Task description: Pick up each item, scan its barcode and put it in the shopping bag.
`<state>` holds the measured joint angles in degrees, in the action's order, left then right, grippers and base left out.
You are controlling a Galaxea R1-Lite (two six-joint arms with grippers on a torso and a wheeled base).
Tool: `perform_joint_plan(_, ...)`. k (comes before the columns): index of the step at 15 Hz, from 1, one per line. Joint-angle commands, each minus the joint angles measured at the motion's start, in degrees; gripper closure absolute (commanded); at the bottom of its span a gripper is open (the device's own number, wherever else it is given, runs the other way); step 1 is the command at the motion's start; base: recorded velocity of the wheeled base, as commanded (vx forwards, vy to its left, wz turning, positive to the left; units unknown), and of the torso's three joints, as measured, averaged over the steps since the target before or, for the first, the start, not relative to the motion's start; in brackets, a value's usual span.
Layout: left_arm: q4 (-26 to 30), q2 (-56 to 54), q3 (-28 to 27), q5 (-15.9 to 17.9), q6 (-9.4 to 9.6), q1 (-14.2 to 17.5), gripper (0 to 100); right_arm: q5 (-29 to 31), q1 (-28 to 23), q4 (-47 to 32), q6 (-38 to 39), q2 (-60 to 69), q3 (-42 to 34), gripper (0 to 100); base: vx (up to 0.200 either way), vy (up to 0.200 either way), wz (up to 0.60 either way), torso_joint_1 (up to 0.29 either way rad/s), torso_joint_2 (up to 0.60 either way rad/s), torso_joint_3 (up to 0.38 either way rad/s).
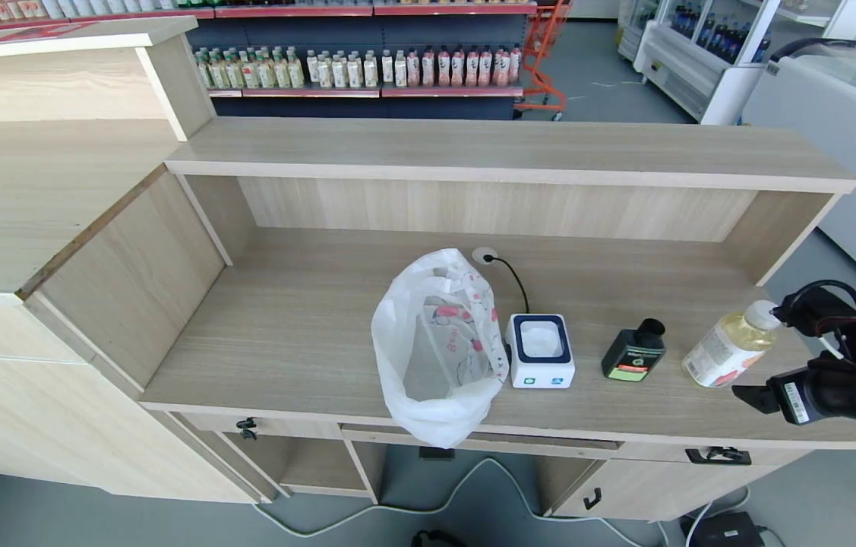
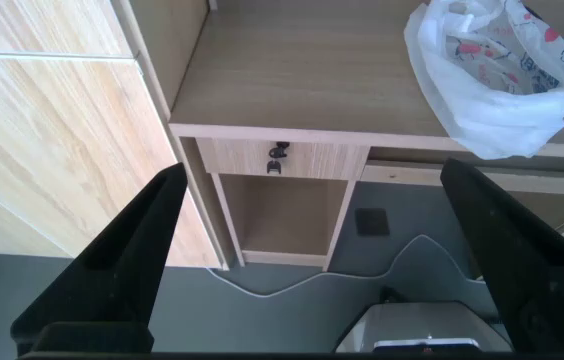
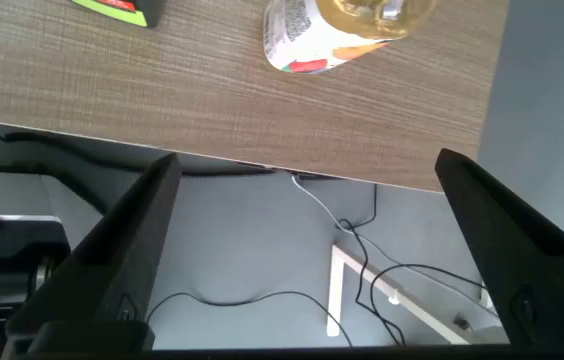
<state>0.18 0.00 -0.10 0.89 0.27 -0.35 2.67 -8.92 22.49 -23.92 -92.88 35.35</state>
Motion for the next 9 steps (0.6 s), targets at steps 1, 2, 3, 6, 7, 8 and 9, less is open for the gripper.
perform_joint_plan(1,0.0,0.0,0.0,0.0,0.00,0.0,0,0.0,1.5,0.2,0.0,-3.8,1.1,0,0.000,0.000,0.00,0.000,0.00,0.000)
perform_joint_plan(2,0.0,0.0,0.0,0.0,-0.09,0.0,0,0.0,1.8,0.2,0.0,-4.0,1.4,0,0.000,0.000,0.00,0.000,0.00,0.000)
perform_joint_plan(3,0.0,0.0,0.0,0.0,0.00,0.0,0,-0.1,2.5,1.9,-0.3,-5.0,1.2,0,0.000,0.000,0.00,0.000,0.00,0.000)
perform_joint_plan(6,0.0,0.0,0.0,0.0,0.00,0.0,0,-0.3,3.8,7.7,-0.5,-8.1,1.9,0,0.000,0.000,0.00,0.000,0.00,0.000)
perform_joint_plan(7,0.0,0.0,0.0,0.0,0.00,0.0,0,-0.3,4.0,8.8,-1.2,-8.8,2.2,0,0.000,0.000,0.00,0.000,0.00,0.000)
perform_joint_plan(8,0.0,0.0,0.0,0.0,0.00,0.0,0,-0.4,4.1,9.5,-1.8,-9.5,2.2,0,0.000,0.000,0.00,0.000,0.00,0.000)
perform_joint_plan(9,0.0,0.0,0.0,0.0,0.00,0.0,0,-0.5,4.2,10.7,-1.9,-10.3,2.2,0,0.000,0.000,0.00,0.000,0.00,0.000)
